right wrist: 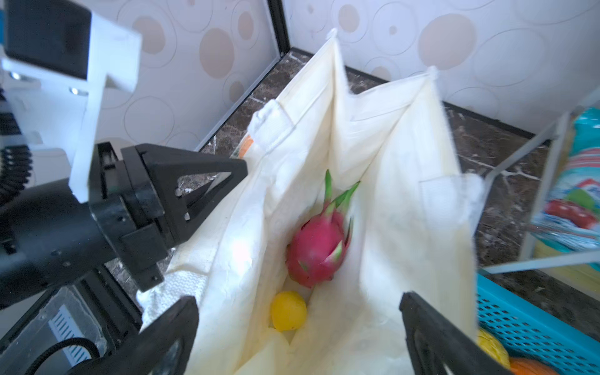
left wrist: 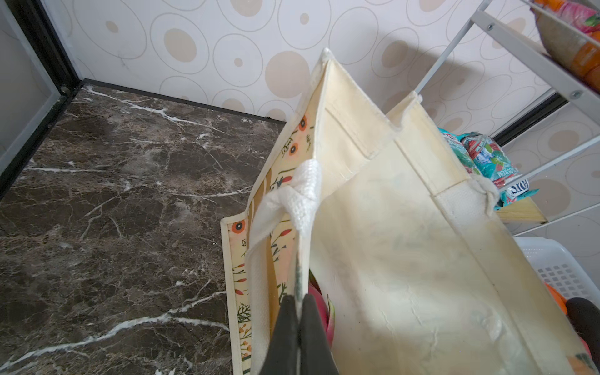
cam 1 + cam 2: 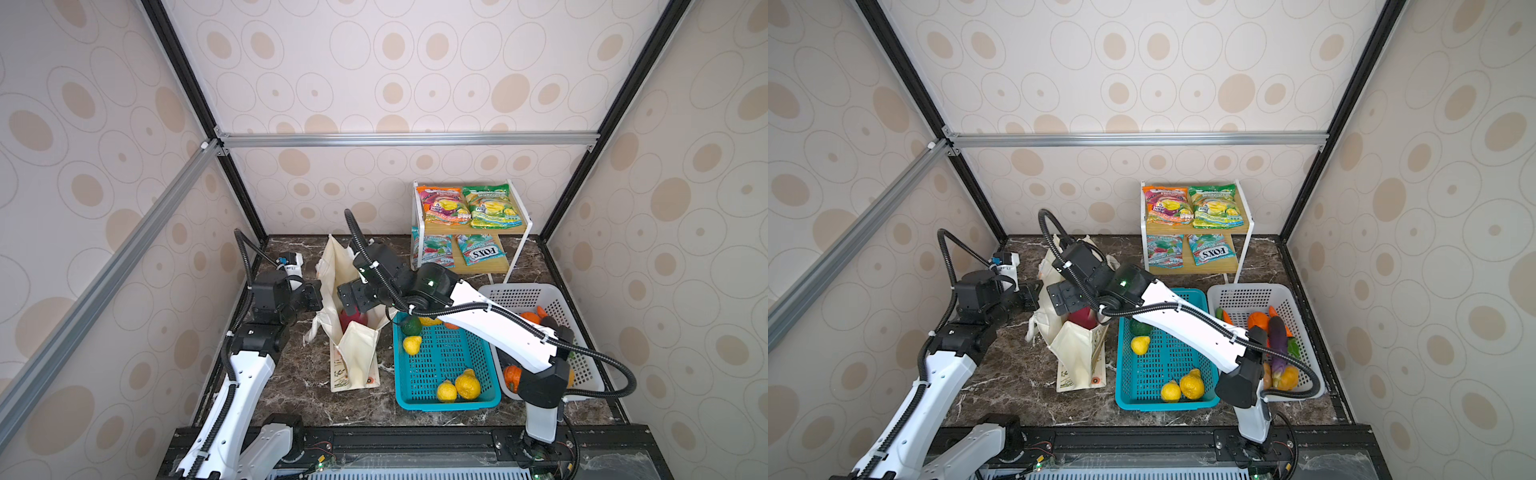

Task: Place the food into the grocery bag and tie it
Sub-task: 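Raise the right gripper out of the bag and return over the teal basket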

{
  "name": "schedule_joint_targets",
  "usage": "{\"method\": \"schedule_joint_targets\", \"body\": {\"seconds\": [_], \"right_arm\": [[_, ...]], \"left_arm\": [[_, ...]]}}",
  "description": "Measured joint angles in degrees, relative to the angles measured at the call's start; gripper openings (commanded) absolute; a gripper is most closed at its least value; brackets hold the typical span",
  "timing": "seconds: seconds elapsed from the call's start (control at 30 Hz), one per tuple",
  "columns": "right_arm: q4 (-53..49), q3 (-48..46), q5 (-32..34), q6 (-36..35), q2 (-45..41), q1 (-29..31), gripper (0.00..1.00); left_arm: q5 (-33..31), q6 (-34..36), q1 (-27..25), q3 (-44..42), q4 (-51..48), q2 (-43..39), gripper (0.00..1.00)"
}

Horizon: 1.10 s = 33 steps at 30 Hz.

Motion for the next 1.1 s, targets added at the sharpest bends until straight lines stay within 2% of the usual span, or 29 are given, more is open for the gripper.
{"method": "schedule_joint_targets", "body": {"seconds": [0.13, 0.3, 0.4, 0.5, 0.67, 0.83, 1.03, 1.1], "right_arm": [[4.7, -11.6, 5.2, 1.4, -10.1, -0.2, 1.0], [16.0, -33.4, 8.6, 0.6, -28.5, -0.4, 1.0], [22.1, -46.3, 9.2, 0.7, -40.0, -1.6, 1.0], [22.5, -51.7, 7.7, 2.2, -46.1, -5.3, 1.0], [19.1, -54.9, 4.5, 6.4, -47.9, -11.1, 1.0], [17.3, -62.4, -0.3, 12.0, -47.8, -12.7, 0.99], [16.3, -68.0, -5.8, 16.6, -44.5, -14.2, 0.88], [15.0, -67.8, -6.4, 16.4, -41.8, -14.2, 0.79]], "left_arm": [[0.0, 0.0, 0.0, -0.4, 0.0, -0.7, 0.0], [-0.3, 0.0, 0.0, -0.7, 0.1, -1.1, 0.0], [-0.5, 0.0, 0.0, -0.8, 0.1, -1.3, 0.0], [-0.5, -0.2, 0.0, -1.0, 0.3, -1.4, 0.0], [-0.5, -0.5, 0.0, -1.4, 0.8, -1.5, 0.0], [-0.5, -1.1, 0.0, -1.7, 1.1, -1.7, 0.0], [-0.5, -1.6, 0.0, -2.1, 1.2, -2.2, 0.0], [-0.5, -1.7, 0.0, -2.2, 1.3, -2.2, 0.0]]}}
